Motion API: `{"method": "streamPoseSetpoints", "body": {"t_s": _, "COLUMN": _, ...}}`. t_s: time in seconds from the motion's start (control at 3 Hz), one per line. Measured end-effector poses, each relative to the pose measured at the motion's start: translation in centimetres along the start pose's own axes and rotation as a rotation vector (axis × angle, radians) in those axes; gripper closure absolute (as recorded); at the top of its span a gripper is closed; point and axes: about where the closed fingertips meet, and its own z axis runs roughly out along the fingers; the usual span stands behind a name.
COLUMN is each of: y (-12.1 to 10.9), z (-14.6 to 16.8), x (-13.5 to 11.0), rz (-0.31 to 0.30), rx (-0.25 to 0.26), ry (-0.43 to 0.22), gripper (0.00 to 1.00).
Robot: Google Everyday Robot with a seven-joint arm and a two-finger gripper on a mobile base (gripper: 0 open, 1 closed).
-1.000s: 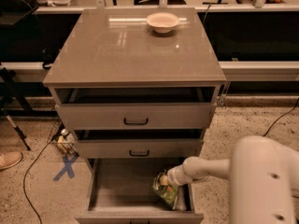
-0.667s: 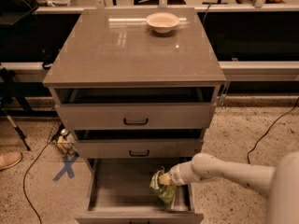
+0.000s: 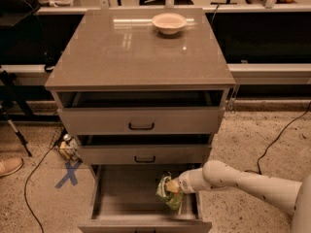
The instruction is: Pick green jalapeno chip bag from bottom drawer and place on counter
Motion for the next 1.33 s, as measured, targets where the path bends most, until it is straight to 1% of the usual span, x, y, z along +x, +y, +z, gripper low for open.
{"method": "streamPoseSetpoints", "body": {"t_s": 0.33, "y": 1.2, "z": -2.4, "x": -0.8, "rz": -0.042, "rx": -0.015, "ry": -0.055, "gripper": 1.0}}
{"method": "streamPoseSetpoints", "body": {"t_s": 0.67, "y": 4.4, "z": -7.0, "x": -2.3, "rz": -0.15, "rx": -0.027, "ry": -0.155, "gripper": 1.0}}
{"method": "streamPoseSetpoints", "body": {"t_s": 1.0, "y": 8.3, "z": -12.0, "x": -3.7, "rz": -0.265, "rx": -0.043, "ry": -0.281, "gripper": 1.0}}
{"method": "streamPoseSetpoints", "body": {"t_s": 1.33, "y": 11.4, "z": -17.7, "x": -5.7, "rz": -0.355, "rx": -0.022, "ry": -0.402, "gripper": 1.0}}
